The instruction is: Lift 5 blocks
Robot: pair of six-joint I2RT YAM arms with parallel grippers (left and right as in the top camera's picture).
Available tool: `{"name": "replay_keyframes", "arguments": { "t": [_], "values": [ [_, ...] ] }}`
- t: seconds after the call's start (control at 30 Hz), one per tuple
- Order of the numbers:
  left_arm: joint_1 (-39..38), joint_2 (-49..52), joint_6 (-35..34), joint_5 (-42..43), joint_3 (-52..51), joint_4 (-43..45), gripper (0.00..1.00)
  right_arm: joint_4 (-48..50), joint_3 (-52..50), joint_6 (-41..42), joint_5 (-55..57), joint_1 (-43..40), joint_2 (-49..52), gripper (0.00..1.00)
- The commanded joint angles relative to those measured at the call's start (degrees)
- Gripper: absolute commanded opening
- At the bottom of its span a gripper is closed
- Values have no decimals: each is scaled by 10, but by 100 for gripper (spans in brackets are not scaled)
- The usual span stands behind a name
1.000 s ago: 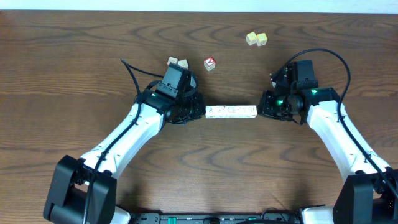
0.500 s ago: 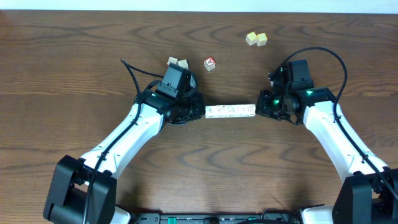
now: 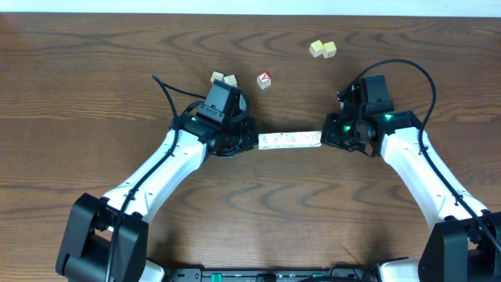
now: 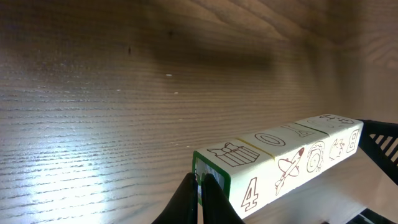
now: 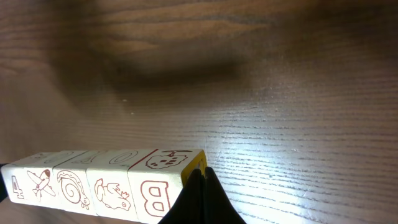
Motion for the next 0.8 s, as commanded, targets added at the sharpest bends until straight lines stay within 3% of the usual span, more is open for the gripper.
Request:
{"name": "replay_keyframes", "arguments": {
  "t": [0.0,0.77],
  "values": [
    [-34,7,-8,96,35,23,7,12,15,11,-154,44,17,1],
    [-35,38,-11,70,33,23,7,33,15,11,-166,43,42,1]
  ]
}}
